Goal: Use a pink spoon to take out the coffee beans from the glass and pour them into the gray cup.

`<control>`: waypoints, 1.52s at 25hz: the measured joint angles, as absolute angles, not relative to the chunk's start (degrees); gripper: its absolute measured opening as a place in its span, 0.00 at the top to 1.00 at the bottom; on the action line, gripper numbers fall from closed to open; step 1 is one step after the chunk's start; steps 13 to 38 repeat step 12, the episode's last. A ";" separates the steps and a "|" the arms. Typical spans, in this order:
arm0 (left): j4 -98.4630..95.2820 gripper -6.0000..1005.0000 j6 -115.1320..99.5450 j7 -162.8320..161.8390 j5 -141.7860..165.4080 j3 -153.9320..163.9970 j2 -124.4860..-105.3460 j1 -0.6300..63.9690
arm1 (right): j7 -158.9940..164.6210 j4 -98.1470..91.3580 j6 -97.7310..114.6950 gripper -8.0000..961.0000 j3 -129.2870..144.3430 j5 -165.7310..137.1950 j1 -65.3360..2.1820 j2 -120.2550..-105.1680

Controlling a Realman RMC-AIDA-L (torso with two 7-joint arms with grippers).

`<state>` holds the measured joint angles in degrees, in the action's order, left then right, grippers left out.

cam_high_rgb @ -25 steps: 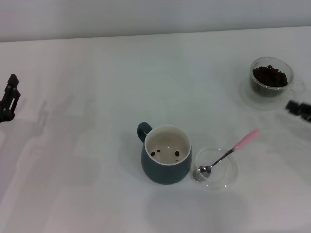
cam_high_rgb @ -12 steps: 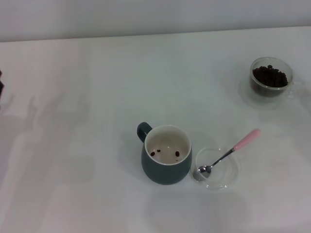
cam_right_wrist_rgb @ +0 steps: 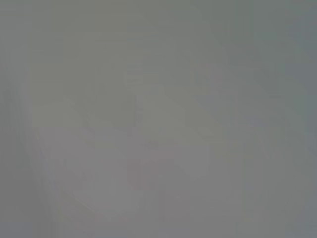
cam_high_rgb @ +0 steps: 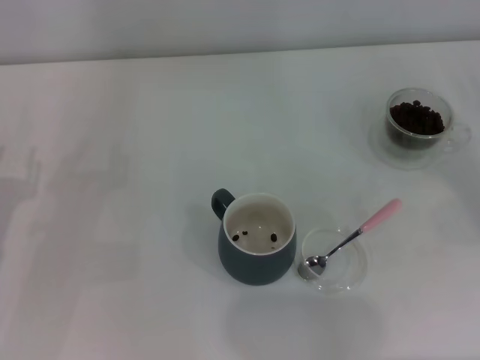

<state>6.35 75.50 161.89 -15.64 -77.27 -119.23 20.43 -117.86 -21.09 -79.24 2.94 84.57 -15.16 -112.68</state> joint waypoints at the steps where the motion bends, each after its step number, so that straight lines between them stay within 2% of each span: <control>1: 6.35 0.48 75.50 161.89 -15.64 -77.27 -119.23 20.43 | -120.01 -21.09 -79.13 0.68 2.43 85.14 -15.15 -112.94; 8: 9.40 0.48 75.85 161.89 -15.99 -77.00 -119.57 18.46 | -132.50 -19.53 -79.33 0.68 0.79 91.24 -15.19 -114.37; 38: 10.12 0.48 75.95 161.81 -15.91 -76.71 -119.57 18.24 | -139.02 -16.79 -79.69 0.68 0.71 93.10 -15.39 -114.39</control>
